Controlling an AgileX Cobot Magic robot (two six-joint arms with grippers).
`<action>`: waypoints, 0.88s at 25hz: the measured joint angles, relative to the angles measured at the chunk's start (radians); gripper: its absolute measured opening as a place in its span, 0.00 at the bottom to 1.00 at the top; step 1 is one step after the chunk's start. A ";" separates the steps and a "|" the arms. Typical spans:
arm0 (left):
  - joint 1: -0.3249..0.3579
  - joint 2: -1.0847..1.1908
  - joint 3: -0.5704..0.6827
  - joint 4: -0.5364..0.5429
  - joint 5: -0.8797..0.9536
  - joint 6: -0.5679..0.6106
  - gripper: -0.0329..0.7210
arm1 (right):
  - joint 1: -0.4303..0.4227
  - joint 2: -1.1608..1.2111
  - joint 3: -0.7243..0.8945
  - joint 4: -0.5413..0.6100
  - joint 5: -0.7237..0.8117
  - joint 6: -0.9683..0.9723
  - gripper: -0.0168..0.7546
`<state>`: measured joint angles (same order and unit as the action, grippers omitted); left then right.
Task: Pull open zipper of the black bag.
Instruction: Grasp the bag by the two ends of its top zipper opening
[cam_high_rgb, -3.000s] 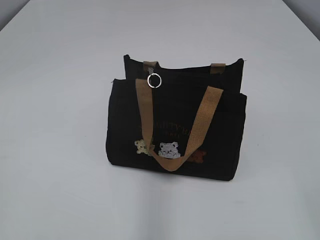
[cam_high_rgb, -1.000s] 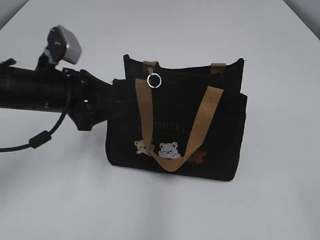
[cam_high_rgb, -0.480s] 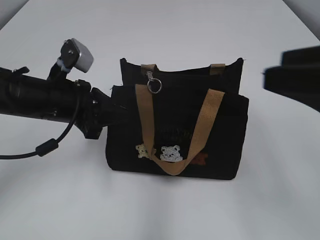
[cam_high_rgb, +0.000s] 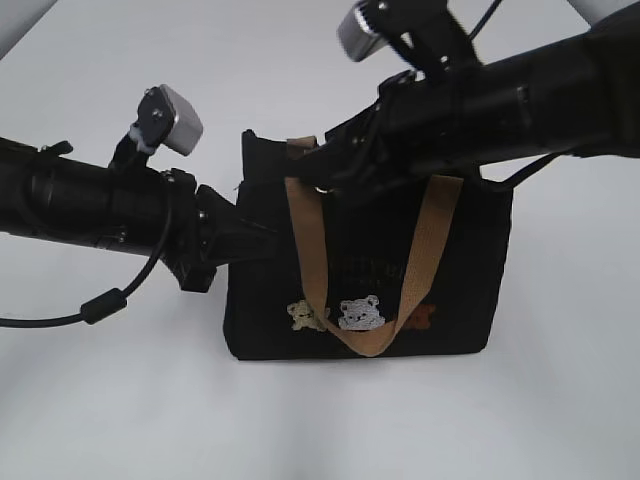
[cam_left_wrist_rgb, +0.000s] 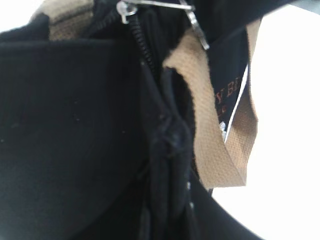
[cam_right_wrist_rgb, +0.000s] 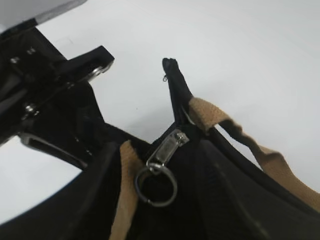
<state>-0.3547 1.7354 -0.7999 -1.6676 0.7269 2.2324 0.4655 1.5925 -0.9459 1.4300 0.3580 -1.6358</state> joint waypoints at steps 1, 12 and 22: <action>0.000 0.000 0.000 0.000 -0.002 0.000 0.13 | 0.014 0.030 -0.013 0.000 -0.020 0.000 0.51; -0.009 -0.003 -0.003 -0.020 0.004 -0.003 0.13 | -0.069 -0.005 -0.019 -0.081 0.063 0.249 0.05; -0.011 -0.003 -0.001 -0.028 -0.049 -0.004 0.13 | -0.444 -0.112 -0.022 -0.428 0.370 0.615 0.04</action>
<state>-0.3653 1.7325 -0.8010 -1.6957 0.6783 2.2287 0.0216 1.4800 -0.9681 1.0021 0.7280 -1.0206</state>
